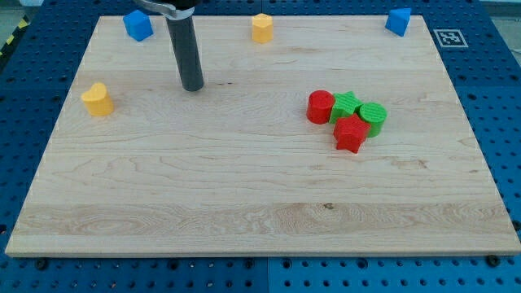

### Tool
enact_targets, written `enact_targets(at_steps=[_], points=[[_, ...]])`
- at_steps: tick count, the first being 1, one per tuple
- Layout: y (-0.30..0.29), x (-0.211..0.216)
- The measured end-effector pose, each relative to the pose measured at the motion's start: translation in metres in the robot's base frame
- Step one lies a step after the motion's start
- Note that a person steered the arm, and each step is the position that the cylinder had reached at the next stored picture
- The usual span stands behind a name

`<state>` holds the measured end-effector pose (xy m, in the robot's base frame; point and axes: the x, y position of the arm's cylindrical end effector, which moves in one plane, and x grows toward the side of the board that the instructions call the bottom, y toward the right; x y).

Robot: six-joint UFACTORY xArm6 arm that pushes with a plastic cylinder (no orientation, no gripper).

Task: Separate the group of blocks

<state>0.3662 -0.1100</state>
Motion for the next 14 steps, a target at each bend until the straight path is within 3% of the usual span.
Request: enact_targets(at_steps=[4, 10, 12, 14], points=[[0.164, 0.01], [0.263, 0.02], [0.256, 0.055], [0.201, 0.066]])
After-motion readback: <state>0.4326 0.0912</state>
